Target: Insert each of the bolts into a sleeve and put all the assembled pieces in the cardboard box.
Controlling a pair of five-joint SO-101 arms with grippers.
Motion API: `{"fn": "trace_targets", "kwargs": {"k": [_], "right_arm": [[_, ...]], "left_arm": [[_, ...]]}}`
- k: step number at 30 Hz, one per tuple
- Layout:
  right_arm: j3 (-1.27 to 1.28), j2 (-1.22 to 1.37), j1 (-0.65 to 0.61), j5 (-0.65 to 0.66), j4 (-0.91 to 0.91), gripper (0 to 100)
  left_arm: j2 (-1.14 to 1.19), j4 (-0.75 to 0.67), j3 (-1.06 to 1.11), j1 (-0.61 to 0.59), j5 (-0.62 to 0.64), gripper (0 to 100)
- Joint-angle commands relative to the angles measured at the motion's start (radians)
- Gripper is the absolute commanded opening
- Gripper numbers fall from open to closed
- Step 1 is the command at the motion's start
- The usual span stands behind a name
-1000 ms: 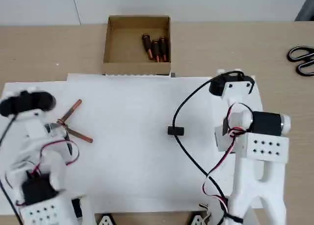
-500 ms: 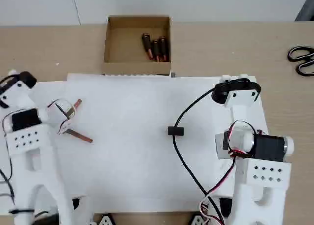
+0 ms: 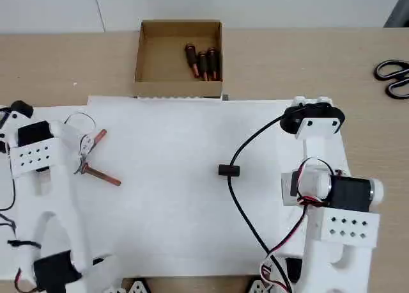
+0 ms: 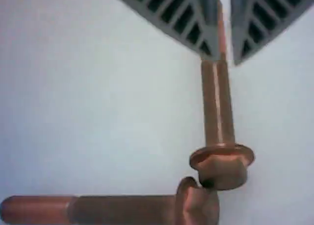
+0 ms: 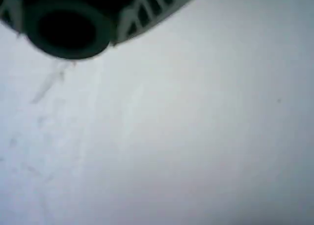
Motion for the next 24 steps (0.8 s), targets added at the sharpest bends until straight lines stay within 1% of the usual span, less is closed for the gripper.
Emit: {"fn": "trace_targets", "kwargs": {"k": [1, 6, 13, 17, 24], "right_arm": [[-0.005, -0.018, 0.008, -0.012, -0.005, 1.0], [-0.005, -0.018, 0.008, -0.012, -0.005, 1.0], [-0.003, -0.018, 0.008, -0.012, -0.005, 1.0], [-0.003, -0.016, 0.007, -0.012, -0.005, 1.0], [-0.003, -0.015, 0.007, -0.012, -0.005, 1.0]], "left_arm": [[0.017, 0.000, -0.045, -0.002, 0.002, 1], [0.071, 0.003, -0.044, 0.032, 0.002, 1], [0.104, -0.003, -0.045, 0.100, 0.005, 14], [0.130, -0.037, -0.041, 0.089, 0.005, 14], [0.173, -0.034, -0.042, 0.077, 0.005, 14]]}}
